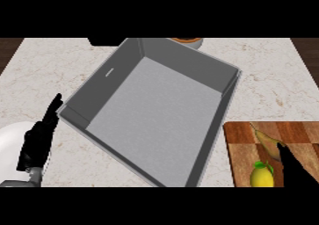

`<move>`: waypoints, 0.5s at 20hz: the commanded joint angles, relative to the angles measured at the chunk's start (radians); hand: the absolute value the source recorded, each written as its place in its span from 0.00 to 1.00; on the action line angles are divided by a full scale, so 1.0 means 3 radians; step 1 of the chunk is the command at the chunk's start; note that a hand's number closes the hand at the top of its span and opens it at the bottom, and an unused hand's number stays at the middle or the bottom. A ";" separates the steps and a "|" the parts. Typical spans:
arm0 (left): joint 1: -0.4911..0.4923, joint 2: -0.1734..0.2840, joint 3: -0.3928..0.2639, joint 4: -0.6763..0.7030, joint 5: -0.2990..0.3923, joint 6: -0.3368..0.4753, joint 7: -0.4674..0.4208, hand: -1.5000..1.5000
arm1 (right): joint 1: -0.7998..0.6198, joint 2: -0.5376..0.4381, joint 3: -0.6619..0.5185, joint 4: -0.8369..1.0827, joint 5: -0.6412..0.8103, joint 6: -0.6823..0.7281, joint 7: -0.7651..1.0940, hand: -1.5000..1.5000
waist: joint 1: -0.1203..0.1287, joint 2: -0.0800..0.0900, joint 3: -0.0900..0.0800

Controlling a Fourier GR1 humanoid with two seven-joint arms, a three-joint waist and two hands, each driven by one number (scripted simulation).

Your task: Pick the lemon from the cutting board and place it in the cardboard box

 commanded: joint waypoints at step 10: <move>0.0167 -0.0172 0.0027 -0.0281 -0.0231 -0.0067 0.0150 0.50 | 0.0139 0.0317 -0.0254 0.0068 0.0217 0.0242 0.0087 0.00 | -0.0008 -0.0005 0.0002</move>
